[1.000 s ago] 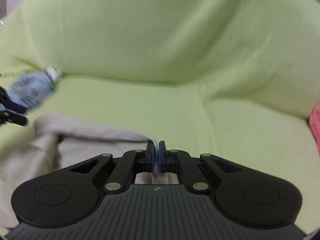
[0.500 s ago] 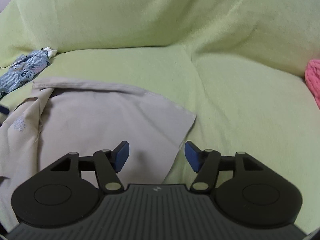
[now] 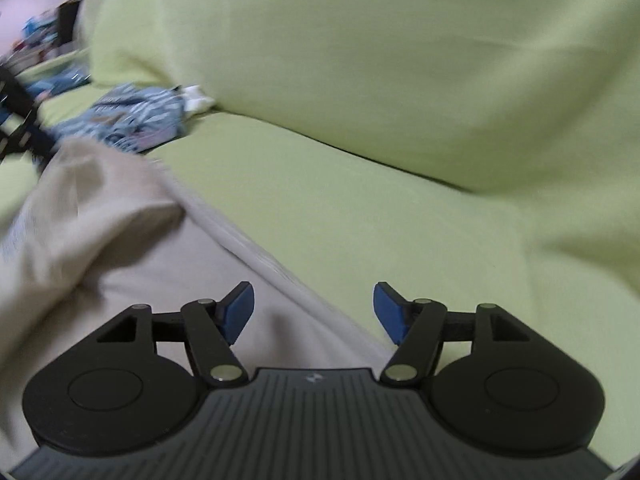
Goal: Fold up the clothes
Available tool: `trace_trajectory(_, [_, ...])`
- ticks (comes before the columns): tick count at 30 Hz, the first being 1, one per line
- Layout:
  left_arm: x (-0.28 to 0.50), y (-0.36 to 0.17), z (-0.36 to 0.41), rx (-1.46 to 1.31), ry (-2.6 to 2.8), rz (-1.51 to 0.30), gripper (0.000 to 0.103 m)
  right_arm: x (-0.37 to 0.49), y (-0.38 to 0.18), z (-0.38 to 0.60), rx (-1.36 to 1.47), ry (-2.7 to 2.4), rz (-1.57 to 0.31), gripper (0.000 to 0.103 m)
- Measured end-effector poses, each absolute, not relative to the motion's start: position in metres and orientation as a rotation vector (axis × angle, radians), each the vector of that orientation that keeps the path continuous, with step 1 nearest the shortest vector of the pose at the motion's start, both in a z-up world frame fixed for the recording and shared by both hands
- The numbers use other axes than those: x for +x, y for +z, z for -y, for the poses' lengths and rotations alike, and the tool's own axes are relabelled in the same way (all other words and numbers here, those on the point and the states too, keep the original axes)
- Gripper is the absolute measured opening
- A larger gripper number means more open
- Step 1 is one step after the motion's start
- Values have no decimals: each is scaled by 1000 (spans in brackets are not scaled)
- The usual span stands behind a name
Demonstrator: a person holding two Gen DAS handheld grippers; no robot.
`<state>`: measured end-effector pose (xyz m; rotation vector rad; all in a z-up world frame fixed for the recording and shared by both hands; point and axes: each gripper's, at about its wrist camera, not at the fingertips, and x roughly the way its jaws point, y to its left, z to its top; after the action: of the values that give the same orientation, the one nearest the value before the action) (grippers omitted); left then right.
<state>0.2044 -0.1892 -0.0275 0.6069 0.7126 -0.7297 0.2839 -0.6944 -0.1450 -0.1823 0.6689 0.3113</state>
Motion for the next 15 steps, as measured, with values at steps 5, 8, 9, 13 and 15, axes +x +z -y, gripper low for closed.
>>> trace_trajectory(5, [240, -18, 207, 721, -693, -648, 6, 321, -158, 689, -149, 364, -740, 28])
trace_trajectory(8, [267, -18, 224, 726, -667, -622, 6, 322, -156, 705, -52, 314, -740, 0])
trace_trajectory(9, [277, -18, 231, 718, -666, -617, 7, 316, -152, 711, -44, 280, -720, 0])
trace_trajectory(13, [300, -24, 268, 679, -705, -594, 30, 293, -136, 742, -36, 52, -665, 0])
trace_trajectory(15, [305, -28, 282, 640, -716, -608, 46, 285, -133, 759, -38, -71, -667, 0])
